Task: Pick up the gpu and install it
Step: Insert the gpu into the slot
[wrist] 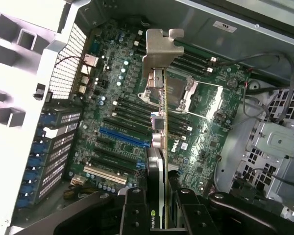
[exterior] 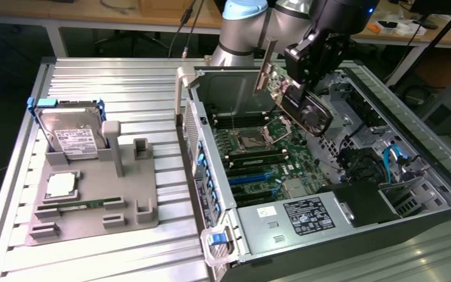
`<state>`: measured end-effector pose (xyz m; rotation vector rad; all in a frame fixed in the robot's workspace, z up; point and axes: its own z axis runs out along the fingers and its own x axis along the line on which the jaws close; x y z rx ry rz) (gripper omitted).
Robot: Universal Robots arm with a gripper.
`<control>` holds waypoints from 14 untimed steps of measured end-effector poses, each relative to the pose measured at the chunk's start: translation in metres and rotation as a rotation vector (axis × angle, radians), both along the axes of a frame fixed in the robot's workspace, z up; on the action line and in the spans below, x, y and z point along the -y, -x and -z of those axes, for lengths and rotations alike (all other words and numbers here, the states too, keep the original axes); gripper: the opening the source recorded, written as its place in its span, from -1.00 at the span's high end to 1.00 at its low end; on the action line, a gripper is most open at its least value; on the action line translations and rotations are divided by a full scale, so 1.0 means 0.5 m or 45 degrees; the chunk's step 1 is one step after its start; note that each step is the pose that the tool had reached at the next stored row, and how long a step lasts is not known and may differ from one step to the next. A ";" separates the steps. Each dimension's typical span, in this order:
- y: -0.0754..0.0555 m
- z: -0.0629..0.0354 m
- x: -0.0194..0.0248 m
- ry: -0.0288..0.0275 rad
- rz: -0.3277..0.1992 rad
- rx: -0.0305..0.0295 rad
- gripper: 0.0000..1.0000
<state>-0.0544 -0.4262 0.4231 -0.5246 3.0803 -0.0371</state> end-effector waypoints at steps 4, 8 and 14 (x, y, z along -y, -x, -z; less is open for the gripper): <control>0.000 0.000 0.0000 0.0000 -0.044 0.0000 0.47; 0.000 0.000 0.0000 -0.0001 -0.075 0.0000 0.47; 0.000 0.000 0.0000 -0.0001 -0.121 0.0000 0.47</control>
